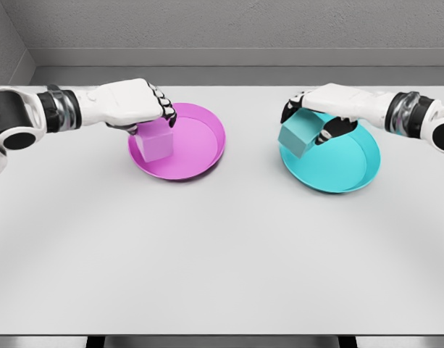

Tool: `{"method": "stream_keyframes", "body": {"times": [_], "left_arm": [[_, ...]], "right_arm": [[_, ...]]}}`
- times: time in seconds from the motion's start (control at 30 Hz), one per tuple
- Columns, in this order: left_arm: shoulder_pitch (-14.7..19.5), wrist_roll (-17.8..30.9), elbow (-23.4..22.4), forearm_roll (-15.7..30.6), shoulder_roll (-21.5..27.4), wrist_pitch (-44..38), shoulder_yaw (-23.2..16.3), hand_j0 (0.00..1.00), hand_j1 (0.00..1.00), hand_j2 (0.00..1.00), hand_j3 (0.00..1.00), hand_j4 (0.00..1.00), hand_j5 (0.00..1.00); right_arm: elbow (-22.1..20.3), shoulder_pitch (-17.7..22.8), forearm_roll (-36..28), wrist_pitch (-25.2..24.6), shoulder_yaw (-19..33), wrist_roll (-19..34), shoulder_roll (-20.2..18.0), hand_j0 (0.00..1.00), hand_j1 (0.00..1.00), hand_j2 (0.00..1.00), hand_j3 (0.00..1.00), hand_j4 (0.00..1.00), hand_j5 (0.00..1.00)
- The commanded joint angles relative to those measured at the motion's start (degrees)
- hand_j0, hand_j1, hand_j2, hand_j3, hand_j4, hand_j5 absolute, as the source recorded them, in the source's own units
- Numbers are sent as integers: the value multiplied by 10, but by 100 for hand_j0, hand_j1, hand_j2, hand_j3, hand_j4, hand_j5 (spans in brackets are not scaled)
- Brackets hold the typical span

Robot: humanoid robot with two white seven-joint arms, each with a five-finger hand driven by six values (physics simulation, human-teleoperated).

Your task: Place the blocks in the corresponding plates according to their colors

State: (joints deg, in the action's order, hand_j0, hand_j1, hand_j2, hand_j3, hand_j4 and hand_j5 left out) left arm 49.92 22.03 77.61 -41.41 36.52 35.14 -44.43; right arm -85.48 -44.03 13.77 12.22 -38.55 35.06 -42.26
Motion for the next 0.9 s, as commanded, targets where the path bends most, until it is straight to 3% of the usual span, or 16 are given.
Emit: {"method": "stream_keyframes", "body": {"times": [0.0, 0.27, 0.4, 0.43, 0.5, 0.53, 0.57, 0.6, 0.7, 0.8, 0.87], "left_arm": [[0, -1, -17, -10, -23, -1, -9, 40, 40, 40, 40, 40, 40], [20, -1, -41, -10, -49, -1, -29, 45, 45, 45, 45, 45, 45], [24, -1, -51, -10, -55, -1, -29, 71, 71, 71, 71, 71, 71], [25, -1, -52, -10, -58, -1, -29, 86, 86, 86, 86, 86, 86], [25, -1, -56, -10, -58, -1, -29, 100, 100, 100, 100, 100, 100], [26, -1, -62, -10, -58, -1, -28, 100, 100, 100, 100, 100, 100], [30, -1, -67, -7, -58, -1, -28, 100, 100, 100, 100, 100, 100], [31, -1, -67, -4, -55, -1, -27, 100, 100, 100, 100, 100, 100], [33, -4, -66, 21, -44, -1, -22, 100, 100, 100, 100, 100, 100], [31, -4, -58, 90, 22, -1, -21, 100, 100, 100, 100, 100, 100], [29, -5, -53, 107, 49, -1, -21, 100, 100, 100, 100, 100, 100]], "right_arm": [[35, 0, -2, 1, 17, -1, -9, 54, 54, 54, 54, 54, 54], [109, 3, -1, 2, 17, -1, -8, 55, 55, 55, 55, 55, 55], [112, 12, -2, 0, 11, -1, -2, 56, 56, 56, 56, 56, 56], [112, 15, -2, -1, 8, -1, 0, 56, 56, 56, 56, 56, 56], [112, 16, -2, -1, 6, -1, 0, 58, 58, 58, 58, 58, 58], [112, 16, -2, -1, 6, -1, 0, 59, 59, 59, 59, 59, 59], [113, 16, -2, -4, 6, -1, 1, 95, 95, 95, 95, 95, 95], [113, 15, -2, -4, 7, -1, 1, 100, 100, 100, 100, 100, 100], [113, 15, -2, -3, 6, -1, 1, 100, 100, 100, 100, 100, 100], [112, 15, -2, -3, 7, -1, 1, 100, 100, 100, 100, 100, 100], [112, 11, -1, -2, 10, -1, -4, 100, 100, 100, 100, 100, 100]]}}
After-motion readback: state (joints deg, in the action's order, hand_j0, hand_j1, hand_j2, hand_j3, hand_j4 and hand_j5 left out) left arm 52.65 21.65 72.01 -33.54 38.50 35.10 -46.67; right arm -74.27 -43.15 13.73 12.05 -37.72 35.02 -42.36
